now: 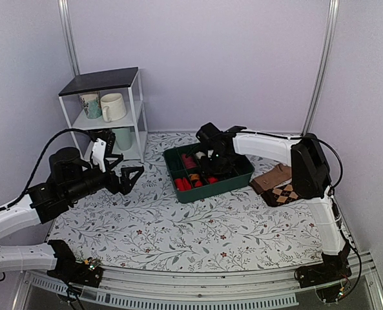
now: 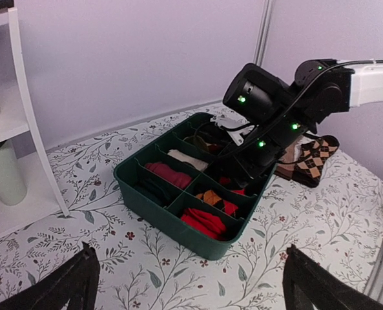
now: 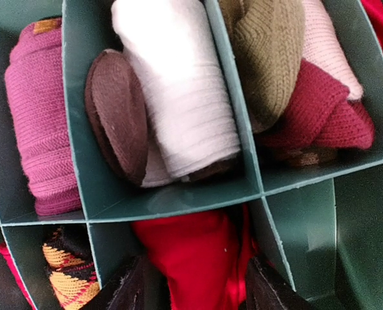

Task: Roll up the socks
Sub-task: Place the sock in the storage box.

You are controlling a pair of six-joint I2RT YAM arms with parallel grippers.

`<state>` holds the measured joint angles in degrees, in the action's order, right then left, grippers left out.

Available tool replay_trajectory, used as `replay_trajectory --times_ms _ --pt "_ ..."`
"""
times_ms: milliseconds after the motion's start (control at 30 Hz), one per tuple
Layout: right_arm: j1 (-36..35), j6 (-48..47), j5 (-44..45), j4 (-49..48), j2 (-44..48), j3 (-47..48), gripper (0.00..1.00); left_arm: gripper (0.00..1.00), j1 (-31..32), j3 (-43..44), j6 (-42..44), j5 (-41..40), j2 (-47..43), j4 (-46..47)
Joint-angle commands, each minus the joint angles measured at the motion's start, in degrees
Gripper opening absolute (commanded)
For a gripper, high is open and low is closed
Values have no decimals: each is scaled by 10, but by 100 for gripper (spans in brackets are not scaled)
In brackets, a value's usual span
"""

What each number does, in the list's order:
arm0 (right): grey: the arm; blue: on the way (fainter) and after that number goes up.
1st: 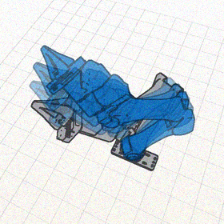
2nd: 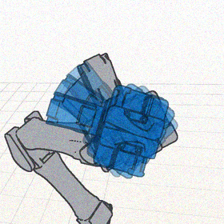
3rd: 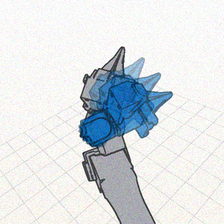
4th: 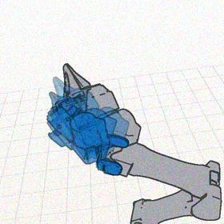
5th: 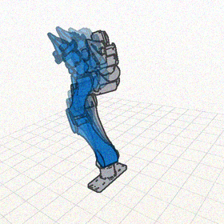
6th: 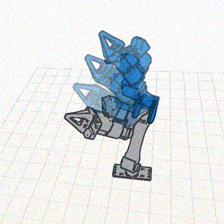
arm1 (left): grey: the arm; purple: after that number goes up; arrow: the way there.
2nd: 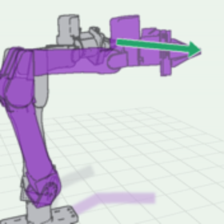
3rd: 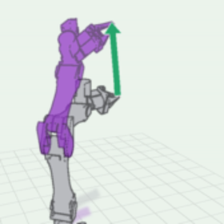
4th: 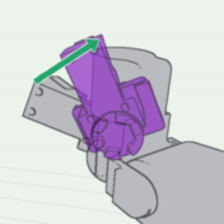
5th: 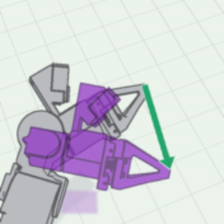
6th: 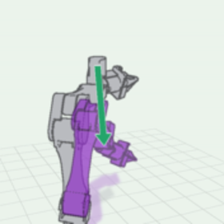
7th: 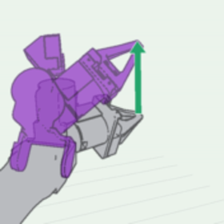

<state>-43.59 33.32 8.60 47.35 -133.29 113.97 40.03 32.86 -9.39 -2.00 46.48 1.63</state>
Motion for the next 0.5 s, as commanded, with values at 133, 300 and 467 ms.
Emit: replay_trajectory --times_ms 133,300,467 --pt "9 7 25 10 43 -31 55 99 -8 6 10 -15 2 -11" --pt "8 3 21 -32 99 -38 55 100 -9 11 8 -27 9 -20" --pt "8 -8 39 -77 173 -83 56 99 -8 15 -2 -39 22 -25"
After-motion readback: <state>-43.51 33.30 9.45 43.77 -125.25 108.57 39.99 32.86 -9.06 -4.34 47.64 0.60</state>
